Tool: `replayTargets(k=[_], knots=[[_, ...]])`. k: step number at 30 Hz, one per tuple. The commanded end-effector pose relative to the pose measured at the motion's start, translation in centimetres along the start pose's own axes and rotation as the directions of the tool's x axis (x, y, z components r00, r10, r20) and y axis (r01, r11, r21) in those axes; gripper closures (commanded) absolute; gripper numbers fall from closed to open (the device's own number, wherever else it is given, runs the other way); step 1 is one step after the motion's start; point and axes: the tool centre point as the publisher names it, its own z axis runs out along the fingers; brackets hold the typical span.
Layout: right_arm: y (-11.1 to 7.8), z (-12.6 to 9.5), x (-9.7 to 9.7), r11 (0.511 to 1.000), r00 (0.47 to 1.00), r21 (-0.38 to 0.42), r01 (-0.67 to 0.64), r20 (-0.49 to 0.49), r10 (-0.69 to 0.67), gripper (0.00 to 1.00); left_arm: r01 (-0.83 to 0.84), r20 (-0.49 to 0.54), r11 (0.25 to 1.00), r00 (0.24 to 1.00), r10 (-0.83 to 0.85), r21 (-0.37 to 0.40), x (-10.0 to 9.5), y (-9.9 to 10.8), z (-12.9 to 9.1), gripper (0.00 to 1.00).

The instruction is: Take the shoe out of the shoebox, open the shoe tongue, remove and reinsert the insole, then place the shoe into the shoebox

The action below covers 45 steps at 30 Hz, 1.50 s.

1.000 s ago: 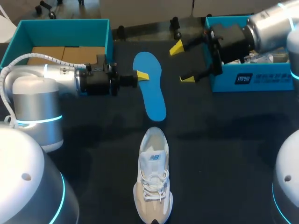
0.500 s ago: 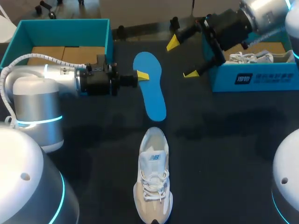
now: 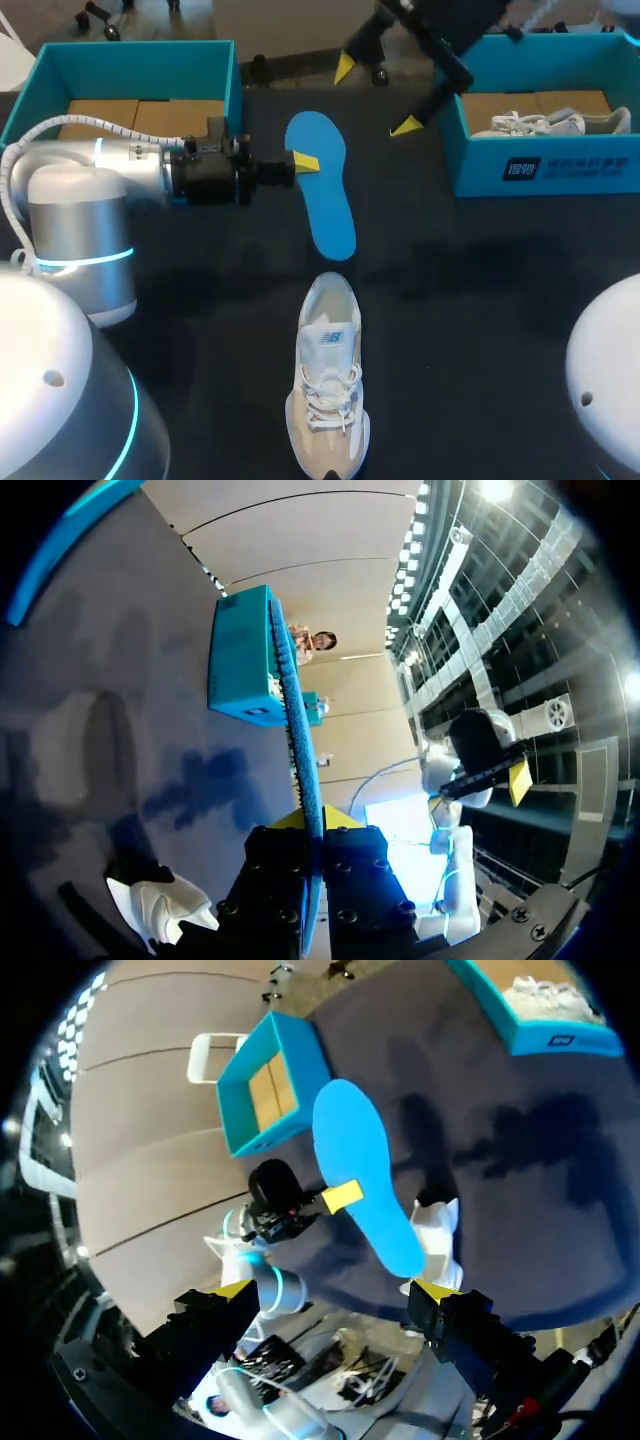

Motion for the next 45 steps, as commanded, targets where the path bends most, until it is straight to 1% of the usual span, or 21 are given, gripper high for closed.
replayTargets(k=[1,7,12,14,22,25,30,36,40,43,45], knots=[[-0.5,0.1,0.7,0.999,0.941,-0.032,0.041,0.338,-0.027,0.0,0.0,0.003,1.0,1.0,0.0,0.0,0.0,0.0,0.0,1.0],[-1.0,0.8,0.6,0.991,0.9,-0.075,0.112,0.431,-0.069,0.0,0.0,0.003,1.0,1.0,0.0,0.0,0.0,0.0,0.0,1.0],[-1.1,1.7,0.8,0.986,0.868,-0.083,0.143,0.49,-0.085,0.0,0.0,0.003,1.0,1.0,0.0,0.0,0.0,0.0,0.0,1.0],[-1.1,2.2,1.0,0.983,0.856,-0.084,0.166,0.507,-0.102,0.0,0.0,0.003,1.0,1.0,0.0,0.0,0.0,0.0,0.0,1.0],[-1.2,4.4,2.1,0.98,0.818,-0.079,0.182,0.565,-0.107,0.0,0.0,0.003,1.0,1.0,0.0,0.0,0.0,0.0,0.0,1.0],[-1.6,5.1,2.6,0.977,0.803,-0.106,0.182,0.589,-0.086,0.0,0.0,0.003,1.0,1.0,0.0,0.0,0.0,0.0,0.0,1.0],[-2.1,6.3,2.9,0.969,0.786,-0.131,0.211,0.612,-0.088,0.0,0.0,0.003,1.0,1.0,0.0,0.0,0.0,0.0,0.0,1.0],[-2.1,7.0,2.7,0.965,0.784,-0.151,0.216,0.616,-0.079,0.0,0.0,0.003,1.0,1.0,0.0,0.0,0.0,0.0,0.0,1.0],[-2.4,7.3,2.6,0.948,0.788,-0.167,0.27,0.604,-0.118,0.0,0.0,0.003,1.0,1.0,0.0,0.0,0.0,0.0,0.0,1.0],[-2.7,7.0,2.1,0.936,0.822,-0.195,0.293,0.552,-0.142,0.0,0.0,0.003,1.0,1.0,0.0,0.0,0.0,0.0,0.0,1.0],[-2.8,6.7,1.6,0.935,0.857,-0.216,0.282,0.495,-0.144,0.0,0.0,0.003,1.0,1.0,0.0,0.0,0.0,0.0,0.0,1.0]])
